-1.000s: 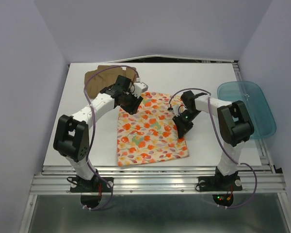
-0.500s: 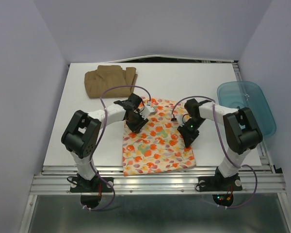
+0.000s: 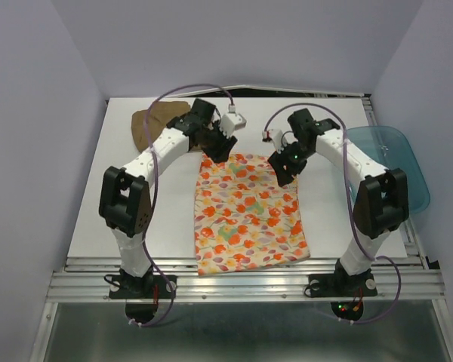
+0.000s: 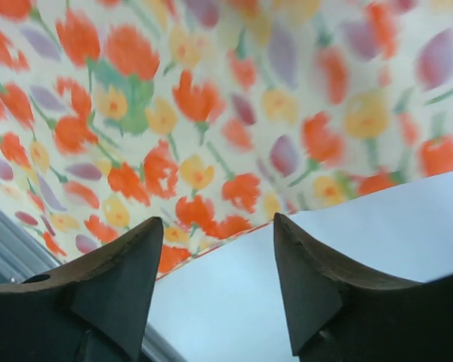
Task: Fold and stack the skirts
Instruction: Flatten the skirt out
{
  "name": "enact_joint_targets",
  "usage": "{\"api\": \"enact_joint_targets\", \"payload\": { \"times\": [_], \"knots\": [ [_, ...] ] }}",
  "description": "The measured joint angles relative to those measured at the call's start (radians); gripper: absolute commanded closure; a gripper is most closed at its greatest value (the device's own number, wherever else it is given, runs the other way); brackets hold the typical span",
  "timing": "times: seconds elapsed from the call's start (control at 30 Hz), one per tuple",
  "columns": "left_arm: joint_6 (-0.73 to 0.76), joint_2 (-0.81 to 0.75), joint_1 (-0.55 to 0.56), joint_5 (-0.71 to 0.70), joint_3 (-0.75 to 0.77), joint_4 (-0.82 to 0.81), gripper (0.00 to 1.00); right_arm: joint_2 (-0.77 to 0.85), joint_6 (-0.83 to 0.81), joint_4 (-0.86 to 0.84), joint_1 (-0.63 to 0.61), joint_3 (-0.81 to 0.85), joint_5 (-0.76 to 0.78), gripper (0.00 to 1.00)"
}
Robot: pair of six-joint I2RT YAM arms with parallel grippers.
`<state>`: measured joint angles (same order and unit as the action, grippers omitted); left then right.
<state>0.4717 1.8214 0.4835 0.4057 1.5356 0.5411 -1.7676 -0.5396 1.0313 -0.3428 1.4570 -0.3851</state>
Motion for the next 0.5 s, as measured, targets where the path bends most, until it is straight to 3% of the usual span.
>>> {"api": "enact_joint_targets", "payload": {
  "times": [0.1, 0.2, 0.33, 0.5],
  "knots": [
    [0.009, 0.093, -0.046, 0.035, 0.215, -0.013, 0.48, -0.044, 0.022, 0.0, 0.04, 0.169, -0.014, 0.58],
    [0.009, 0.185, -0.079, 0.06, 0.332, -0.024, 0.52, -0.132, 0.056, -0.023, 0.092, 0.315, -0.017, 0.63],
    [0.006, 0.315, -0.105, 0.064, 0.382, -0.027, 0.5, -0.315, 0.083, -0.046, 0.15, 0.469, 0.003, 0.6],
    [0.045, 0.488, -0.109, 0.042, 0.475, 0.019, 0.5, -0.46, 0.079, -0.074, 0.169, 0.516, 0.052, 0.53]
  ]
}}
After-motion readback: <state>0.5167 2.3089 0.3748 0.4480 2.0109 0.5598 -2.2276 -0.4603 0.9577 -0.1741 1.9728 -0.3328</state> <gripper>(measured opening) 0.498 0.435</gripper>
